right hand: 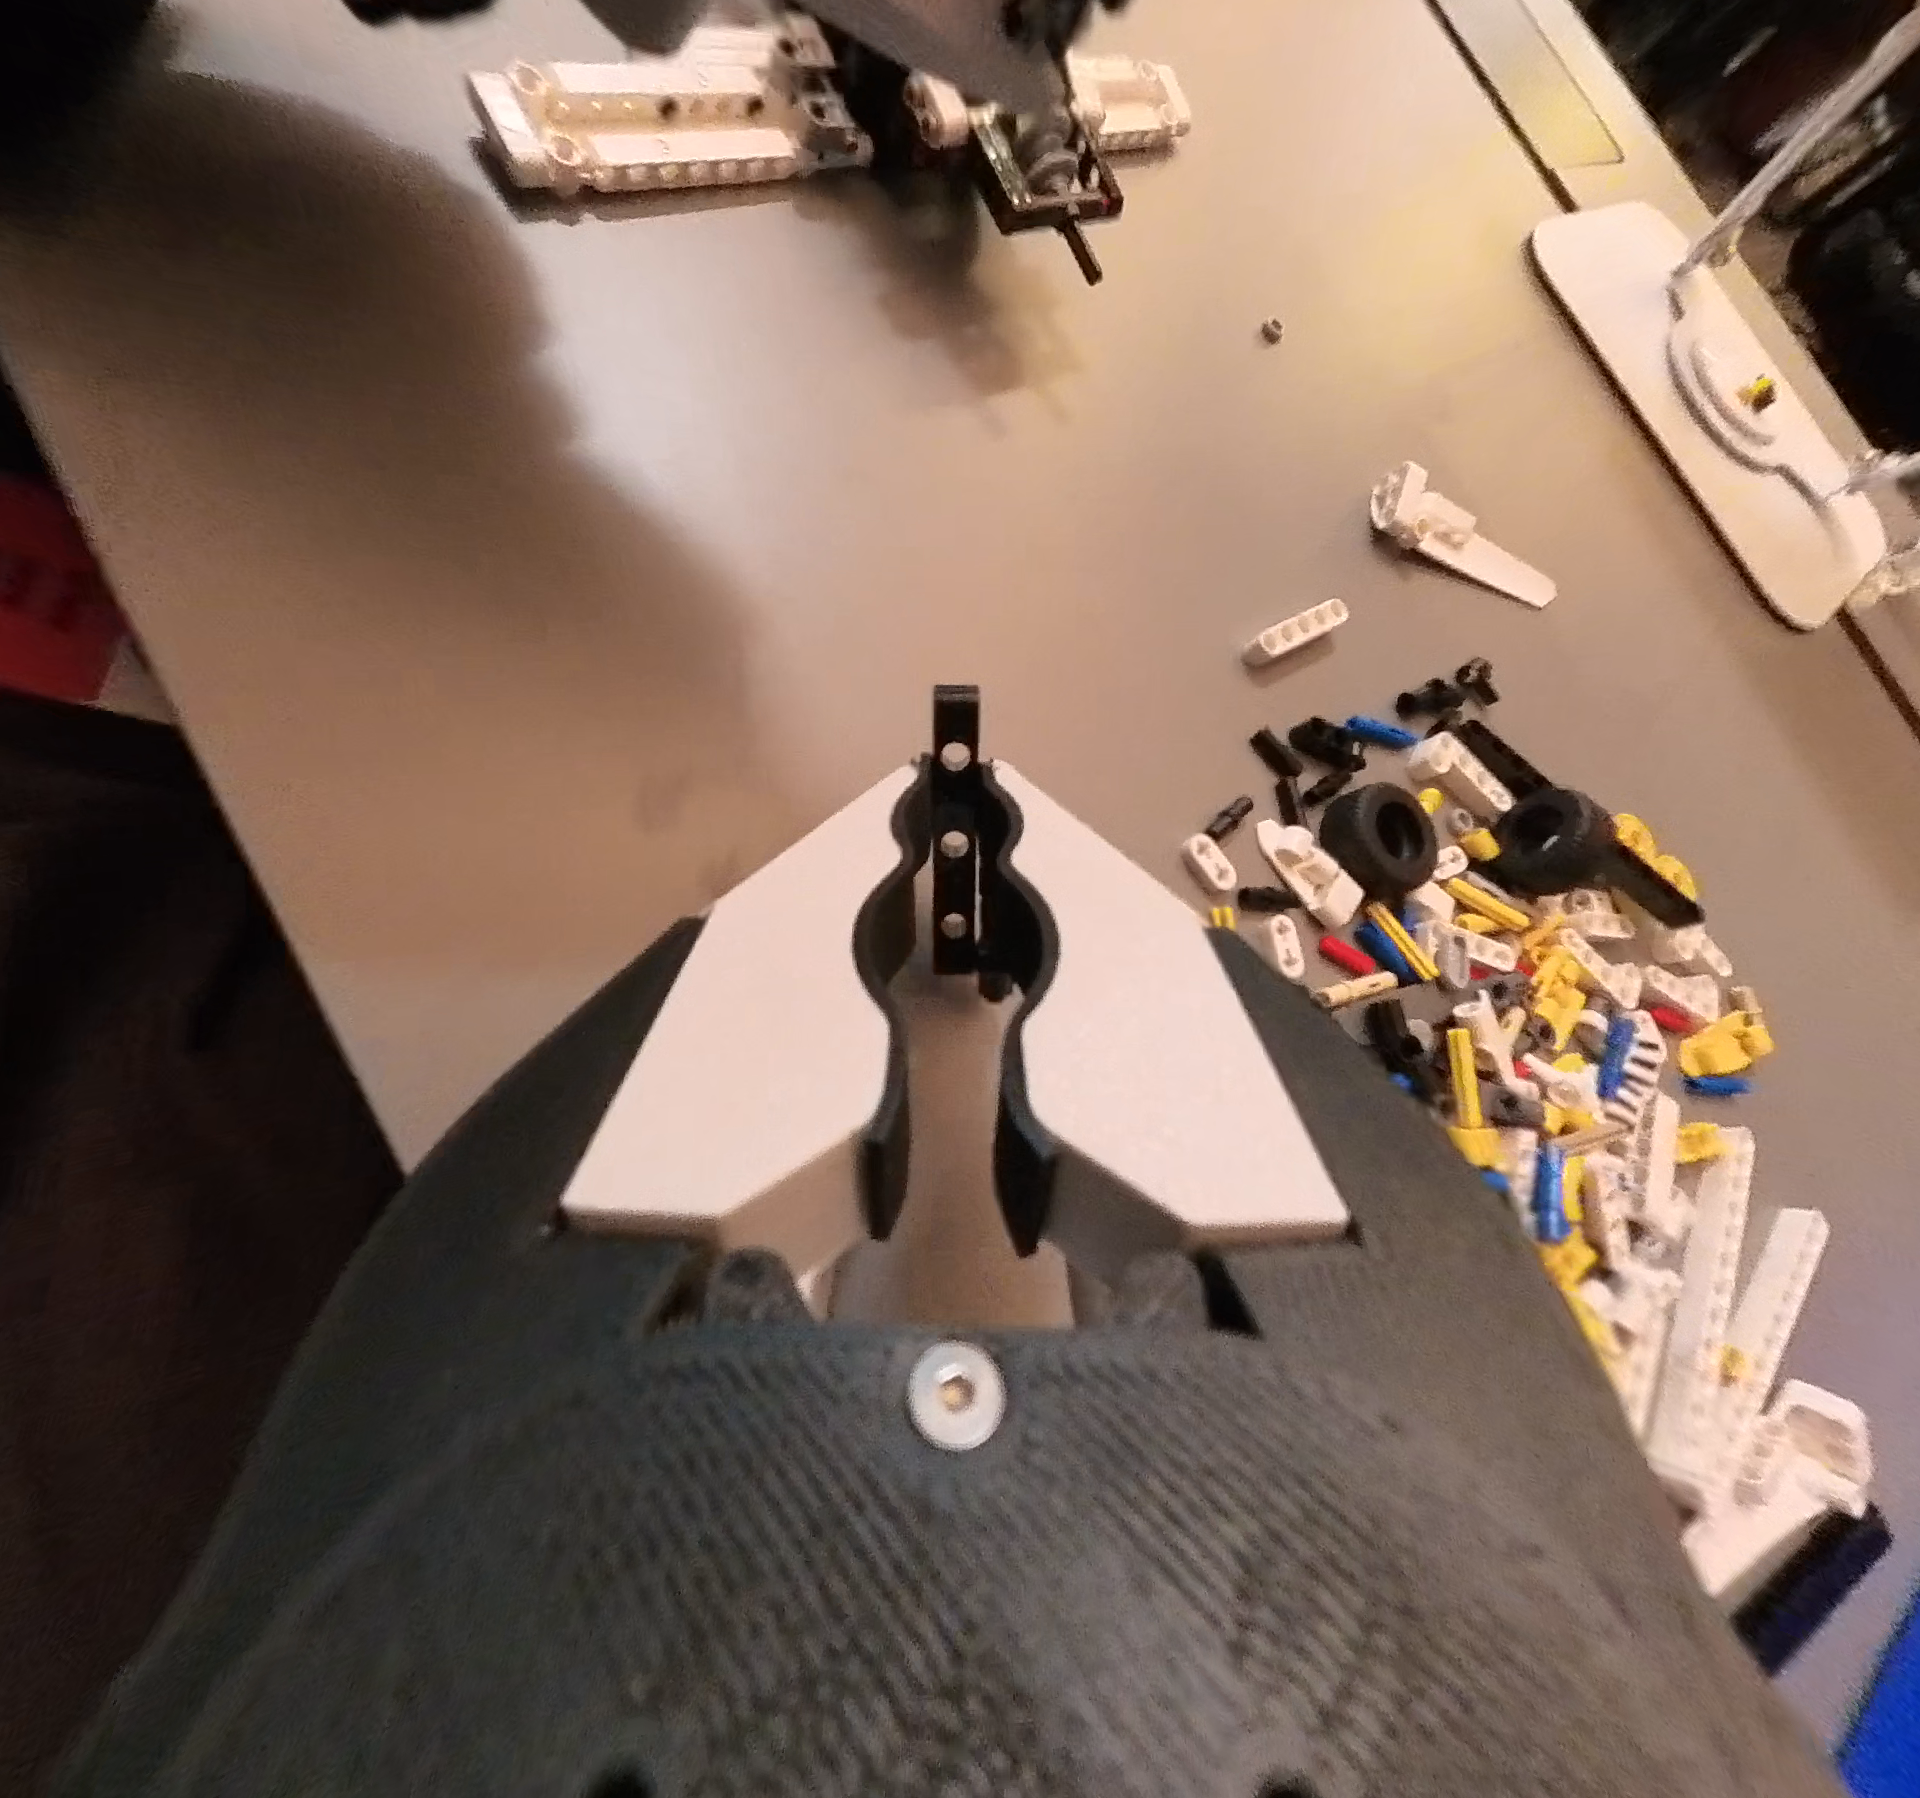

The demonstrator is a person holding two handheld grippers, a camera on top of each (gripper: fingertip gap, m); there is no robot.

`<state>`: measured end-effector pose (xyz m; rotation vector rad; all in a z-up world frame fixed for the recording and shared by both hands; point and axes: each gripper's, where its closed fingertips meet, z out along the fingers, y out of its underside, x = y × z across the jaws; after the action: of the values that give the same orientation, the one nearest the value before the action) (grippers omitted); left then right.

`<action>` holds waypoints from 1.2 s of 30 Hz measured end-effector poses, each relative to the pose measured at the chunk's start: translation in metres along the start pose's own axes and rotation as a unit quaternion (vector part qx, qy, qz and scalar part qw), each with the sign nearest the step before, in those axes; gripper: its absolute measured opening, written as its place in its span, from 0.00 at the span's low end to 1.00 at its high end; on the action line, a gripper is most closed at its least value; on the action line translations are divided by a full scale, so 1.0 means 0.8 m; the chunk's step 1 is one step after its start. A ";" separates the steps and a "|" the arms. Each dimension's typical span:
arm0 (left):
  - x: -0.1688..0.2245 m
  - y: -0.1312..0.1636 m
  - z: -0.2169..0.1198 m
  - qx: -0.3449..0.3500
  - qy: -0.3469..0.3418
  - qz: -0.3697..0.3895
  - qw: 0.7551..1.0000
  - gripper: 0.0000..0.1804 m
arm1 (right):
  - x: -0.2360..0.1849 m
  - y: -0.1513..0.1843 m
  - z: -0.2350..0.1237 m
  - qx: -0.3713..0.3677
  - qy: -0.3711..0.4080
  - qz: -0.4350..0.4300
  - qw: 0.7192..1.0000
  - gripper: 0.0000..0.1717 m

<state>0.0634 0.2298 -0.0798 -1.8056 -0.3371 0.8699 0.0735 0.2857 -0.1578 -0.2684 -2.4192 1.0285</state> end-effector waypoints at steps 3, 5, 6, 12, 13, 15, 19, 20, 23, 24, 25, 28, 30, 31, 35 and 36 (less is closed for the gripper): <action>0.003 0.008 0.004 -0.015 0.006 -0.017 1.000 0.02 | 0.008 0.007 0.015 -0.019 0.007 0.021 1.000 0.09; 0.000 0.014 0.004 -0.022 0.015 -0.056 0.998 0.02 | 0.014 0.003 0.020 -0.015 0.008 0.040 0.999 0.14; -0.003 0.018 0.005 -0.027 0.016 -0.073 0.997 0.02 | 0.017 -0.003 0.019 -0.003 0.009 0.052 0.999 0.17; -0.002 0.022 0.004 -0.033 0.014 -0.067 0.997 0.02 | 0.024 -0.094 -0.014 0.209 -0.044 0.198 0.957 0.08; 0.000 0.021 0.004 -0.032 0.011 -0.056 0.998 0.02 | 0.024 -0.106 -0.018 0.240 -0.070 0.237 0.939 0.07; 0.002 0.016 0.003 -0.026 0.003 -0.039 0.999 0.02 | 0.020 -0.115 -0.017 0.264 -0.126 0.301 0.908 0.06; 0.008 0.011 0.000 -0.015 0.006 -0.032 0.999 0.02 | 0.010 -0.121 -0.013 0.274 -0.210 0.366 0.864 0.07; 0.009 0.009 0.000 -0.012 0.003 -0.027 1.000 0.03 | 0.009 -0.121 -0.012 0.274 -0.215 0.369 0.862 0.06; 0.012 0.009 0.000 -0.014 -0.001 -0.008 1.000 0.02 | 0.002 -0.124 -0.009 0.267 -0.223 0.360 0.866 0.05; 0.012 0.010 0.000 -0.016 -0.005 -0.001 1.000 0.02 | 0.002 -0.124 -0.008 0.266 -0.216 0.356 0.869 0.04; 0.012 0.011 0.001 -0.019 -0.004 -0.003 1.000 0.02 | 0.002 -0.123 -0.007 0.262 -0.212 0.350 0.874 0.03; 0.009 0.010 0.000 -0.016 0.007 -0.049 0.999 0.03 | 0.000 -0.121 -0.006 0.254 -0.201 0.342 0.882 0.02; 0.010 0.012 0.000 -0.019 0.018 -0.089 0.996 0.02 | -0.002 -0.120 -0.004 0.243 -0.190 0.334 0.890 0.02; 0.010 0.013 -0.001 -0.022 0.017 -0.089 0.996 0.03 | -0.003 -0.119 -0.003 0.238 -0.184 0.329 0.895 0.02; 0.011 0.009 -0.002 -0.021 -0.007 -0.058 0.998 0.02 | -0.006 -0.117 -0.005 0.222 -0.164 0.305 0.911 0.01; 0.012 0.008 -0.002 -0.017 -0.003 -0.070 0.997 0.02 | -0.006 -0.117 -0.006 0.217 -0.159 0.300 0.915 0.02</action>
<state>0.0700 0.2316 -0.0892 -1.7868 -0.4792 0.7751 0.0812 0.2217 -0.0897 -0.7669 -2.3350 1.9792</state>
